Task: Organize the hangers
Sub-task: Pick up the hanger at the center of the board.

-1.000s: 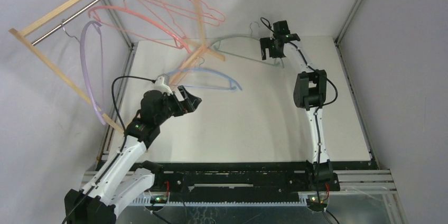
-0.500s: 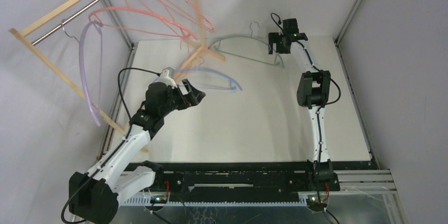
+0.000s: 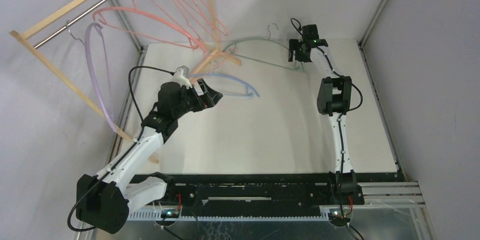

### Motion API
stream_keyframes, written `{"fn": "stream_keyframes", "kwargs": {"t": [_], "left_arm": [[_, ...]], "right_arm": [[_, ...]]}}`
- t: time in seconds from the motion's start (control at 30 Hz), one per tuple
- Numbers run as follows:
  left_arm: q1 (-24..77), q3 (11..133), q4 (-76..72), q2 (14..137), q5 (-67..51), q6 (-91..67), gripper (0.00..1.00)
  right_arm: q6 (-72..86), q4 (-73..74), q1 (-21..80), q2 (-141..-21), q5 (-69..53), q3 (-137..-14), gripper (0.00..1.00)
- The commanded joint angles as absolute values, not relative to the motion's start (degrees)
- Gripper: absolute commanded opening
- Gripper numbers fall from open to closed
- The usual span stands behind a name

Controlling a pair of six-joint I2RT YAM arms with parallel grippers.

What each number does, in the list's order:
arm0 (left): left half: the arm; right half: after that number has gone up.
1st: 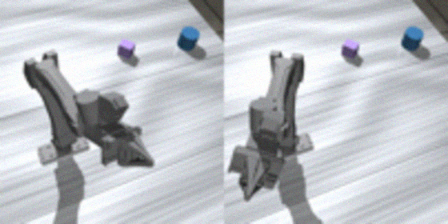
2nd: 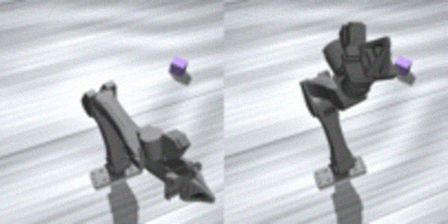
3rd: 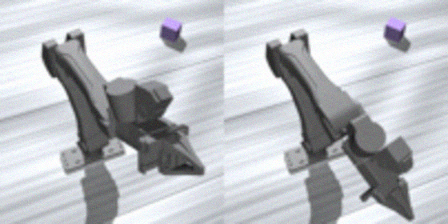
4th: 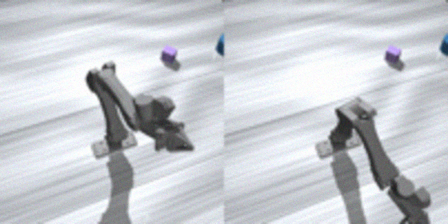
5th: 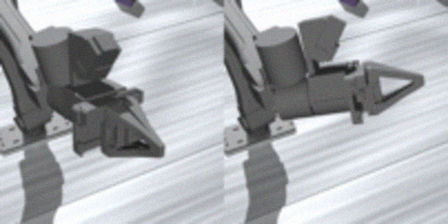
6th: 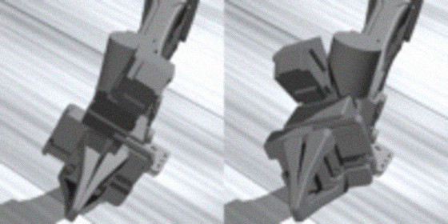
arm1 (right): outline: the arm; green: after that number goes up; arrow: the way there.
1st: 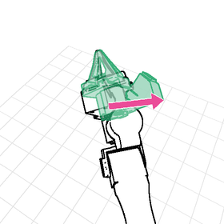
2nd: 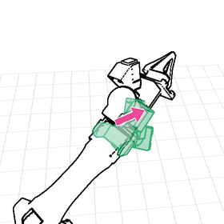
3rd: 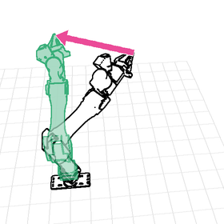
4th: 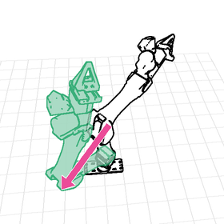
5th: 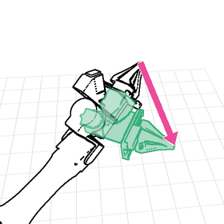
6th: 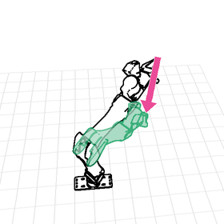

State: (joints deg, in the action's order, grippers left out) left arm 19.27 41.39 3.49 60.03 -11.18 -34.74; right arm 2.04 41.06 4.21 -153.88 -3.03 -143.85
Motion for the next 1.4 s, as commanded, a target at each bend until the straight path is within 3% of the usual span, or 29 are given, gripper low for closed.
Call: {"fn": "stream_keyframes", "kwargs": {"t": [0.0,0.1,0.17,0.23,0.27,0.57,0.97,1.2,1.37], "left_arm": [[19.5,44.2,0.0,60.3,-12.1,-35.2,0.99],[19.4,44.0,-0.6,60.2,-12.3,-35.4,0.99],[19.4,43.8,-0.6,60.0,-12.6,-35.4,0.99],[19.4,43.4,-0.2,59.4,-12.8,-35.1,0.99],[19.4,43.2,0.0,59.1,-12.9,-34.7,0.98],[19.5,46.8,8.0,60.7,-18.9,-23.7,0.94],[23.7,62.1,16.3,74.3,-36.9,-7.7,0.92],[27.4,73.9,19.4,84.7,-43.8,-1.7,0.93],[29.6,80.5,22.2,89.6,-44.7,1.8,0.94]], "right_arm": [[3.2,40.4,4.3,-152.9,-2.0,-146.3,0.78],[3.3,40.9,4.3,-152.4,-2.3,-145.2,0.54],[3.5,41.8,4.4,-152.3,-2.9,-144.8,0.34],[3.8,43.0,4.4,-152.2,-4.1,-144.2,0.06],[4.0,43.6,4.3,-152.0,-5.2,-143.6,0.00],[2.2,47.6,4.9,-140.1,-10.4,-130.0,0.00],[3.3,47.0,6.6,-106.7,-11.7,-96.3,0.00],[2.5,55.7,14.7,-95.9,-3.4,-87.3,0.00],[2.7,59.2,14.4,-88.8,-1.6,-85.2,0.00]]}}
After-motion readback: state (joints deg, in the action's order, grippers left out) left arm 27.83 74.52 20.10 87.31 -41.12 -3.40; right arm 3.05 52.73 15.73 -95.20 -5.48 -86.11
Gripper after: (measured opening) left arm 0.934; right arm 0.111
